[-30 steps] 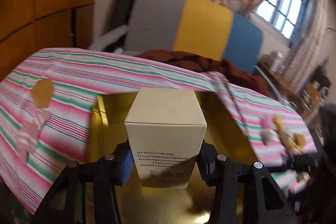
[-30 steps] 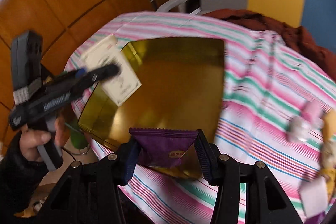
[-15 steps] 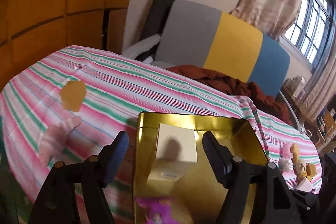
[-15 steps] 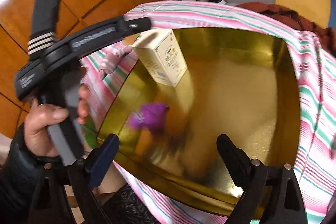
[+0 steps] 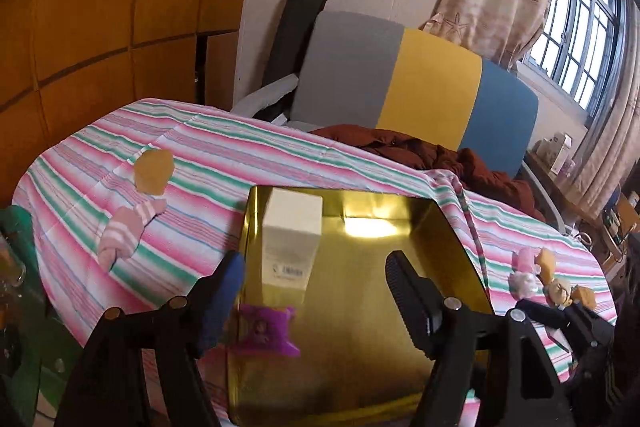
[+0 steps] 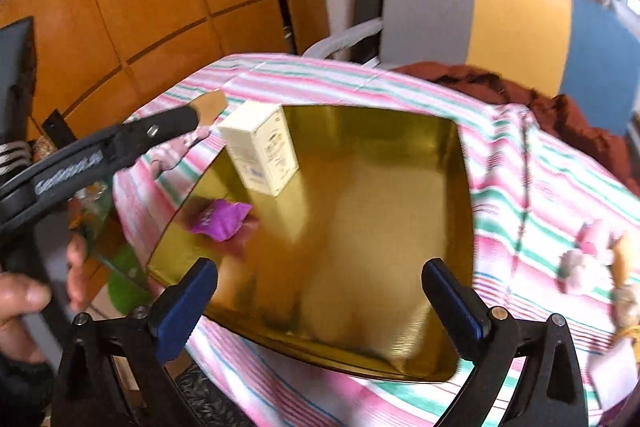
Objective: Organize objects
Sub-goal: 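Open both grippers and withdraw them from the gold tray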
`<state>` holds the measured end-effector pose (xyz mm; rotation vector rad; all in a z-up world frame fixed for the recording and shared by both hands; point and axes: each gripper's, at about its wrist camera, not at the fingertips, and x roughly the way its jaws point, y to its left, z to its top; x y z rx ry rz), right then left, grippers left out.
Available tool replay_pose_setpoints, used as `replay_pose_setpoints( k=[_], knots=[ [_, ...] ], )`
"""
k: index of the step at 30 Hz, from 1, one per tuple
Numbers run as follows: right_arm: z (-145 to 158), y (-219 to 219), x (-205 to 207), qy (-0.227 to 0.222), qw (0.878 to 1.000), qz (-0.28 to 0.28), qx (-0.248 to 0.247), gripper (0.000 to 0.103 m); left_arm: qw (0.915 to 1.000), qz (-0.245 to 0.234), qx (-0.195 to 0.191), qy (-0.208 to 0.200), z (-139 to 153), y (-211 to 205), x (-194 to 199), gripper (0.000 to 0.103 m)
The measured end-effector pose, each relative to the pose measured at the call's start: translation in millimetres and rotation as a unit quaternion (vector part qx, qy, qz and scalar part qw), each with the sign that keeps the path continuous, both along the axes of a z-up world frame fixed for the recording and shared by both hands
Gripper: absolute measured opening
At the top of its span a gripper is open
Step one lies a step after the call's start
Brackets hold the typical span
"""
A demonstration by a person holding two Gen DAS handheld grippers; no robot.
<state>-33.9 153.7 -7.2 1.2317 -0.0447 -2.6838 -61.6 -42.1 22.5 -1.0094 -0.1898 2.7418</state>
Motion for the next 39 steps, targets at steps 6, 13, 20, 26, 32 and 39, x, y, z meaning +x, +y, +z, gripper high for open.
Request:
replay_pose_setpoints(
  k=[6,13,20,26,32,39],
  knots=[
    [10.9,13.9,18.5,0.052,0.996,-0.054,0.048,0.103,0.9991,0.008,-0.042,0.001,-1.1,19.4,20.8,0.074],
    [19.9,36.5,36.0,0.086,0.986,-0.118,0.074,0.103,0.9982,-0.001,-0.059,-0.014,-8.3,36.7,35.9,0.074],
    [20.3,59.2,53.4,0.098,0.981,-0.155,0.069,0.103,0.9962,-0.044,-0.074,-0.011,-10.5,63.1,46.5,0.074],
    [21.1,75.5,61.3,0.1,0.976,-0.178,0.075,0.103,0.9941,-0.089,-0.06,-0.012,-11.6,78.6,51.2,0.074],
    [17.4,96.2,69.2,0.086,0.973,-0.202,0.071,0.103,0.9912,-0.126,-0.026,-0.03,-17.3,89.0,54.3,0.073],
    [12.3,135.6,82.8,0.066,0.968,-0.241,0.035,0.103,0.9824,-0.184,-0.025,-0.02,-11.9,114.0,62.7,0.073]
  ],
)
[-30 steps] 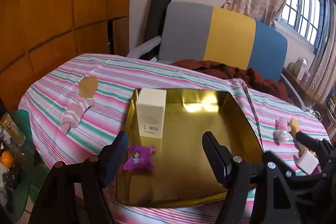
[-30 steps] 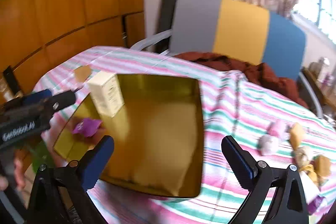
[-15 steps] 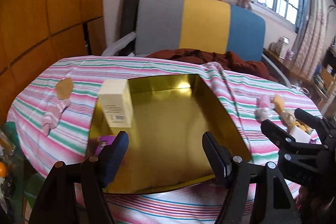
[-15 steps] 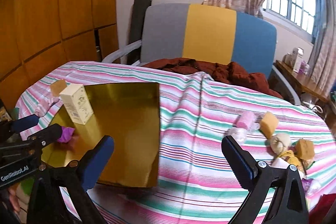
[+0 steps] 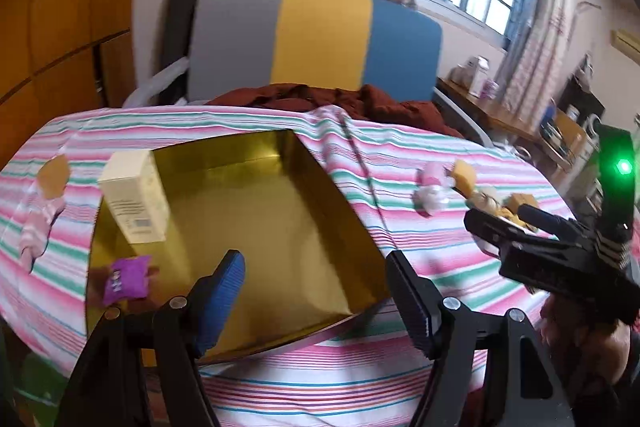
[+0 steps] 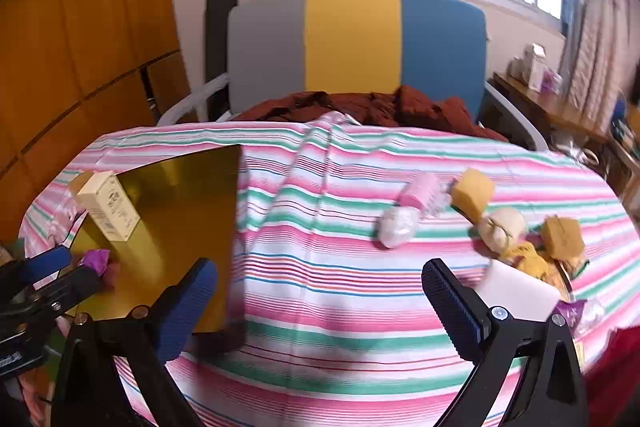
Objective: Organize objects
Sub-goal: 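Move both grippers back over the pile of items on the cloth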
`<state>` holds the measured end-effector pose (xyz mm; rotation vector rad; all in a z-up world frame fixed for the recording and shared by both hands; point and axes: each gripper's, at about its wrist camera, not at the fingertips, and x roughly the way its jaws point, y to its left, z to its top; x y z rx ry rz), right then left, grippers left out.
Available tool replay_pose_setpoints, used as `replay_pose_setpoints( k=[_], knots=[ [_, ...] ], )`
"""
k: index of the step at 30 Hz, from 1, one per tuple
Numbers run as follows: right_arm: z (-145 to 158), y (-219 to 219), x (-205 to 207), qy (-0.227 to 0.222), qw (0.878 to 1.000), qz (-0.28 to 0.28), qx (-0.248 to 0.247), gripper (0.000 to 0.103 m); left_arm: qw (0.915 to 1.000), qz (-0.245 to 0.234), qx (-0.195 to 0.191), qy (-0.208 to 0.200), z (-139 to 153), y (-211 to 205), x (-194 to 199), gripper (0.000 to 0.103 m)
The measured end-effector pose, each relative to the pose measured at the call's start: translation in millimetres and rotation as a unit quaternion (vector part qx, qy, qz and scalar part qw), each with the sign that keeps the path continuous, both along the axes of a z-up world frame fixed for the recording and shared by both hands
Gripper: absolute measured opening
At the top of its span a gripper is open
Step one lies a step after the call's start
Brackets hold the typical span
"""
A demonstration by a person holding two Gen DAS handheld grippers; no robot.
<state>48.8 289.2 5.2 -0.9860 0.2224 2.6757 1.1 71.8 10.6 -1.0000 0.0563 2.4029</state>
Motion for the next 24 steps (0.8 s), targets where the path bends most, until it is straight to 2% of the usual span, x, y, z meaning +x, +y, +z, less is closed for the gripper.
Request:
replay_pose_setpoints(
  k=[6,11,15,18,24],
  knots=[
    [-1.7,35.0,15.2,-0.012,0.999,-0.037,-0.01,0.103,0.998,-0.062,-0.012,-0.001,-1.7,32.8,8.7,0.073],
    [-1.6,78.2,34.2,-0.019,0.997,-0.071,-0.04,0.103,0.989,-0.143,-0.037,0.003,-6.5,73.0,20.3,0.074],
    [5.7,127.8,59.8,-0.014,0.99,-0.134,-0.043,0.103,0.9821,-0.182,-0.047,0.002,-10.7,102.5,29.1,0.074],
    [9.4,163.7,77.2,-0.023,0.981,-0.193,-0.025,0.103,0.9745,-0.216,-0.061,0.008,-14.0,128.3,33.6,0.075],
    [8.4,223.5,103.4,-0.022,0.963,-0.265,-0.05,0.103,0.9539,-0.291,-0.074,0.009,-18.2,180.4,43.0,0.077]
  ],
)
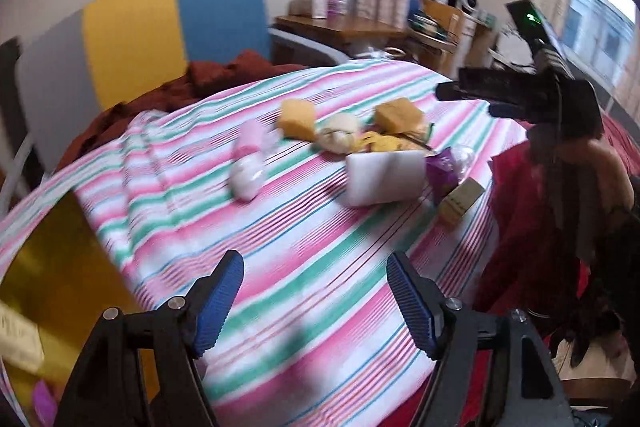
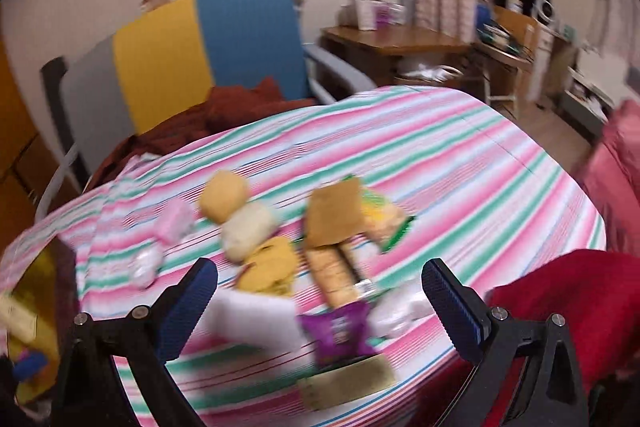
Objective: Organize objects
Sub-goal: 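Move both grippers back over the pile of items on the cloth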
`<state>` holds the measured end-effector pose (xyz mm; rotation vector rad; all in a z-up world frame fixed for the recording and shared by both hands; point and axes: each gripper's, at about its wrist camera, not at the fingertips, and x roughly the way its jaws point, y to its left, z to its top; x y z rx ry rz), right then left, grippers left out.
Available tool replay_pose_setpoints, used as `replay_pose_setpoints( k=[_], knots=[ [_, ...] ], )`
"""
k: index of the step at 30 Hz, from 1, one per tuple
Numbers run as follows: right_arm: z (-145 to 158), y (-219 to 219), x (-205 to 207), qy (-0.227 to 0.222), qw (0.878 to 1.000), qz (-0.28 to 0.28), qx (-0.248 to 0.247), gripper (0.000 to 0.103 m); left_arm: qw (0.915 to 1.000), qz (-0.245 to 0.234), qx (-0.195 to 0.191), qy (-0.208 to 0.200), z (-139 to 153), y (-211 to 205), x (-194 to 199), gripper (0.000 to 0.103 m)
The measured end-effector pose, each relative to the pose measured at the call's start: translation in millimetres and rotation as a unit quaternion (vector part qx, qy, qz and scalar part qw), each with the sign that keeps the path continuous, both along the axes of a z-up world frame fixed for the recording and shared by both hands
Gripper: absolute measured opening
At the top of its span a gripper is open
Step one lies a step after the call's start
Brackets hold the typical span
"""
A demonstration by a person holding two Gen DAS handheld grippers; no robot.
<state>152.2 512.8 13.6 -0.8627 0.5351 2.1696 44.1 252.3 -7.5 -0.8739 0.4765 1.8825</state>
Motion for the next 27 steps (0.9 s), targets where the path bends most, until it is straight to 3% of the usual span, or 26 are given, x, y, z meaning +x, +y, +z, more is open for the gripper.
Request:
replay_pose_setpoints(
  k=[2,7,9,15,20,27],
  knots=[
    [-6.3,17.5,6.8,0.014,0.999,-0.014,-0.04,0.103,0.9996,-0.025,0.008,-0.005,1.2,18.6,1.4,0.083],
    [-25.5,42.6,23.7,0.077,0.987,-0.037,-0.133,0.103,0.9985,-0.049,0.015,-0.021,-2.5,57.7,-6.8,0.083],
    [-22.4,43.2,26.6,0.101,0.985,-0.032,-0.134,0.103,0.9978,-0.057,0.013,-0.031,-7.8,73.5,-11.9,0.083],
    [-24.4,44.1,25.2,0.114,0.984,-0.03,-0.136,0.103,0.9938,-0.101,-0.002,-0.046,-24.9,118.2,-25.8,0.083],
    [-26.1,46.3,24.9,0.122,0.982,-0.028,-0.143,0.103,0.9904,-0.132,-0.018,-0.036,-37.1,151.6,-33.4,0.083],
    [-27.5,48.4,24.7,0.123,0.981,-0.026,-0.146,0.103,0.9827,-0.163,-0.04,-0.077,-64.4,155.3,-26.7,0.082]
  ],
)
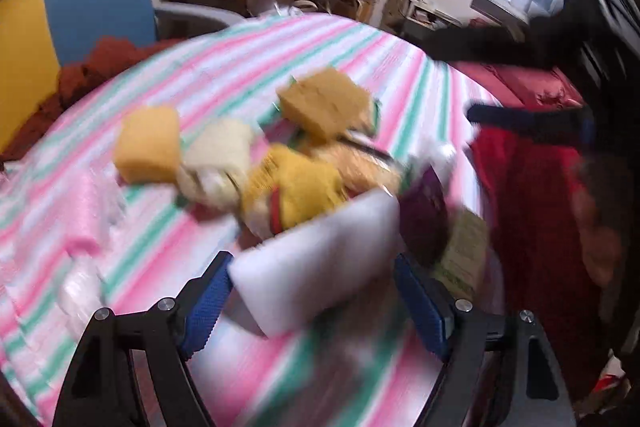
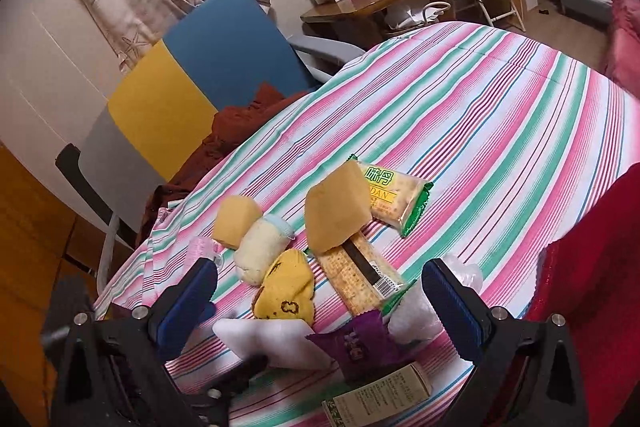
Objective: Organize objects
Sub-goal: 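Move both grippers back over the pile of items on the cloth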
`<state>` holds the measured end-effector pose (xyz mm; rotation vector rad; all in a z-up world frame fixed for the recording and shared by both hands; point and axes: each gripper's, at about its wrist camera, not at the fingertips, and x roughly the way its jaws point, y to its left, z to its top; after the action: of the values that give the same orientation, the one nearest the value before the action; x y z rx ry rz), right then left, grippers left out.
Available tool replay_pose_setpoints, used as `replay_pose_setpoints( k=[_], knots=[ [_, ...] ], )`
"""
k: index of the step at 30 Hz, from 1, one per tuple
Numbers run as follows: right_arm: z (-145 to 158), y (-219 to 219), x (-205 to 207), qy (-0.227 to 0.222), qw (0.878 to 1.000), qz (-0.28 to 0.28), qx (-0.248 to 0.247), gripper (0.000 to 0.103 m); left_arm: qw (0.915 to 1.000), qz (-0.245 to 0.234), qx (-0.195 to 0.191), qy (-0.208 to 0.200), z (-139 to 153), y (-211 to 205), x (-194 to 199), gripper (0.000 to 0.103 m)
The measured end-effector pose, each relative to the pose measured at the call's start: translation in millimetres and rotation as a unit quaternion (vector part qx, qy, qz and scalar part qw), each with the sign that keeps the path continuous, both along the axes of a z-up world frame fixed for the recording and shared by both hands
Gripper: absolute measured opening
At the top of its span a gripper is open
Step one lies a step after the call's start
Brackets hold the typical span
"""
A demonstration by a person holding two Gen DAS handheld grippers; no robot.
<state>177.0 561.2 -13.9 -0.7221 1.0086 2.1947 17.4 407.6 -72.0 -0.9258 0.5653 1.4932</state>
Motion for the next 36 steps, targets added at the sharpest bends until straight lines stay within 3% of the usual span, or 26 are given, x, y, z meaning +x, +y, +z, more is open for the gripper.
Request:
replay_pose_setpoints(
  k=[7,10,13,16,20,24,29,31,36],
  knots=[
    [-1.3,1.1,-0.9,-0.003,1.0,-0.001,-0.002,0.103,0.9983,-0.024,0.012,-0.051,-0.8,-59.6,31.2,0.082],
    [-1.3,1.3,-0.5,-0.003,1.0,-0.003,-0.002,0.103,0.9991,-0.019,0.0,-0.037,-5.0,-79.1,39.0,0.082],
    [-1.3,1.0,-0.4,-0.004,1.0,-0.004,-0.002,0.103,0.9994,-0.033,-0.013,0.003,-2.9,-89.2,42.5,0.083],
    [-1.4,0.7,-0.1,-0.005,1.0,-0.004,-0.001,0.103,0.9964,-0.063,-0.022,0.051,1.2,-79.9,41.7,0.083],
    [-1.4,1.2,1.1,-0.004,1.0,-0.007,-0.003,0.103,0.9846,-0.142,-0.039,0.095,0.9,-51.1,44.6,0.083],
    [-1.8,2.1,1.7,-0.003,1.0,-0.008,-0.006,0.103,0.9732,-0.203,-0.066,0.084,-6.9,-26.1,45.8,0.087],
    [-2.5,3.1,1.7,-0.001,1.0,-0.007,-0.01,0.103,0.9651,-0.232,-0.083,0.088,-17.9,-5.9,42.9,0.087],
    [-2.9,4.1,2.2,0.002,1.0,-0.007,-0.013,0.103,0.9643,-0.236,-0.089,0.08,-21.4,-0.8,39.6,0.087],
    [-5.6,6.9,2.4,0.005,1.0,-0.009,-0.021,0.103,0.9715,-0.215,-0.081,0.057,-25.6,2.6,30.4,0.087]
  ],
)
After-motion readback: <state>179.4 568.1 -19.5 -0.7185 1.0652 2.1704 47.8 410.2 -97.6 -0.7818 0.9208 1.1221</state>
